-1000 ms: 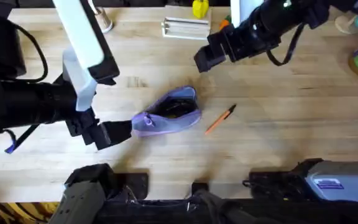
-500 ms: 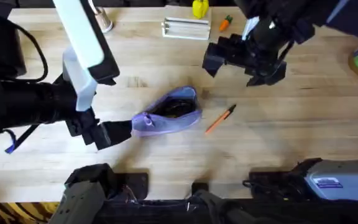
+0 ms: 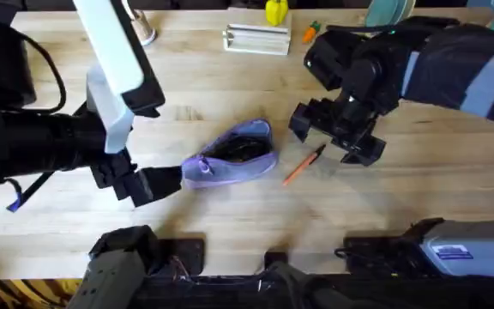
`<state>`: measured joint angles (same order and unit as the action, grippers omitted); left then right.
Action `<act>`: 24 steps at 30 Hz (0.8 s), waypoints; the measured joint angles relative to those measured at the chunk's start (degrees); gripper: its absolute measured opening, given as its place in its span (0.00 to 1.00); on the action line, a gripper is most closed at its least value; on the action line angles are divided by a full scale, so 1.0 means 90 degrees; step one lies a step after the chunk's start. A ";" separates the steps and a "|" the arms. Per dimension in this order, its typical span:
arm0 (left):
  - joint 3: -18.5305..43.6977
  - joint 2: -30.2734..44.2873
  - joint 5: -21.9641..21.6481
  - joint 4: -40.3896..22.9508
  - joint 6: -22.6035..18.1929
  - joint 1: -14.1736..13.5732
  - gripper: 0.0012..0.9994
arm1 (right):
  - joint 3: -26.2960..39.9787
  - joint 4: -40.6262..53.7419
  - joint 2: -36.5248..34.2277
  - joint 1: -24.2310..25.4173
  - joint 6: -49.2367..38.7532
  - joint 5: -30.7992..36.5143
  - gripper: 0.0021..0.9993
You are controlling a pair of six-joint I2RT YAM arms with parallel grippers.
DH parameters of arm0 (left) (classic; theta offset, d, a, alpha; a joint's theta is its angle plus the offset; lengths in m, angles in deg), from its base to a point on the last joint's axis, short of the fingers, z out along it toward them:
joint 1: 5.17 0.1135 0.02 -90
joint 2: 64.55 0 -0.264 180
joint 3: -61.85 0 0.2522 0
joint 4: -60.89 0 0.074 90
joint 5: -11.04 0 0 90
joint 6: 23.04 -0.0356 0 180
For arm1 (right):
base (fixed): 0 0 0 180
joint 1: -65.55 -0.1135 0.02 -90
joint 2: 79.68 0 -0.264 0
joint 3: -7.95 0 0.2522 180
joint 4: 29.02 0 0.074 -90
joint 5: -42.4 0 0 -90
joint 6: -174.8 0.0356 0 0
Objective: Unzip the bag, pick up the pens from the table one at a time and place them inside, then zip the bag closed.
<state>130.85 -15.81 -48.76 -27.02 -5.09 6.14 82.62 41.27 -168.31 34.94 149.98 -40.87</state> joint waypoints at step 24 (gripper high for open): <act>0.0000 0.0000 -0.0001 0.0000 0.0000 0.0000 0.99 | -0.1148 -0.1239 0.0178 -0.0532 0.1650 0.0130 0.62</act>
<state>130.85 -15.81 -48.77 -27.02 -5.09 6.14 72.29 30.12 -166.71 30.15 164.83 -39.71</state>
